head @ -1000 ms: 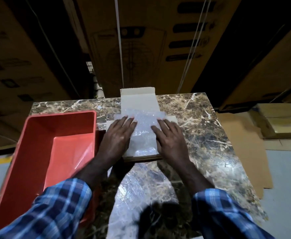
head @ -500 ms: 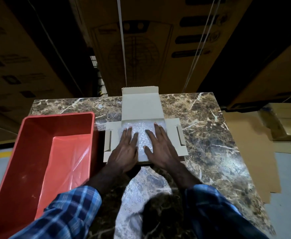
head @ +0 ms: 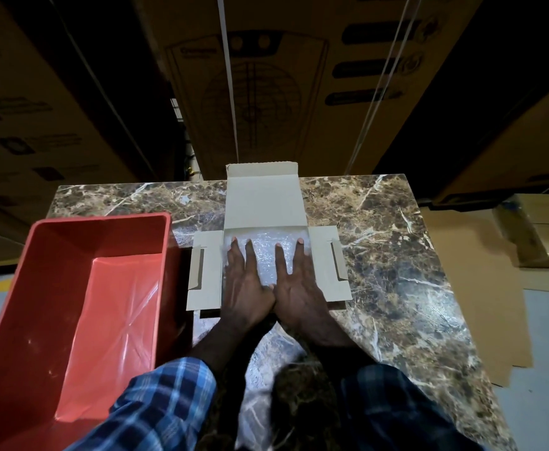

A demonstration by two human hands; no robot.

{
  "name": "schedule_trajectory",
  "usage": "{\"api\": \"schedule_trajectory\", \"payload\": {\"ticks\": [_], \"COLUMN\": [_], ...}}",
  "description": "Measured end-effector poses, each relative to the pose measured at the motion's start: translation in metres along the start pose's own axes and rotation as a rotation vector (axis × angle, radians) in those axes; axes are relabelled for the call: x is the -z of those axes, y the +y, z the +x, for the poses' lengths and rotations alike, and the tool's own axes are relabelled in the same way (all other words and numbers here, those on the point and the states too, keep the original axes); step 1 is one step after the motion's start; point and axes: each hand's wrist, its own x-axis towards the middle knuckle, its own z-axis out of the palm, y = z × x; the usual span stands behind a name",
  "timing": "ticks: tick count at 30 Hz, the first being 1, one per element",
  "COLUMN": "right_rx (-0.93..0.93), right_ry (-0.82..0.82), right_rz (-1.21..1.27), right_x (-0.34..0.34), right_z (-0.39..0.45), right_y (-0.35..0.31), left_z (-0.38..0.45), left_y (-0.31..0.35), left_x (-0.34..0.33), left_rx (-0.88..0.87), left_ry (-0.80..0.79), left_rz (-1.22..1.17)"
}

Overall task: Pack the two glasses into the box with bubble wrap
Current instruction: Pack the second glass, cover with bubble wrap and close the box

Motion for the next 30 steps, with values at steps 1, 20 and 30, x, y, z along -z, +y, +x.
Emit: {"api": "schedule_trajectory", "payload": {"ticks": [1, 20, 30], "right_rx": [-0.015, -0.063, -0.467], "right_ry": [-0.015, 0.176, 0.492], "right_rz": [0.032, 0.049, 0.854], "right_x": [0.001, 0.04, 0.062], "right_z": [0.0, 0.0, -0.006], "right_y": [0.0, -0.005, 0.002], "left_z": [0.001, 0.011, -0.015], "left_y": [0.001, -0.01, -0.008], "left_x": [0.0, 0.023, 0.034], "left_rx": [0.02, 0.021, -0.088], "left_ry": [-0.014, 0.005, 0.494], "left_rz": [-0.004, -0.152, -0.161]}}
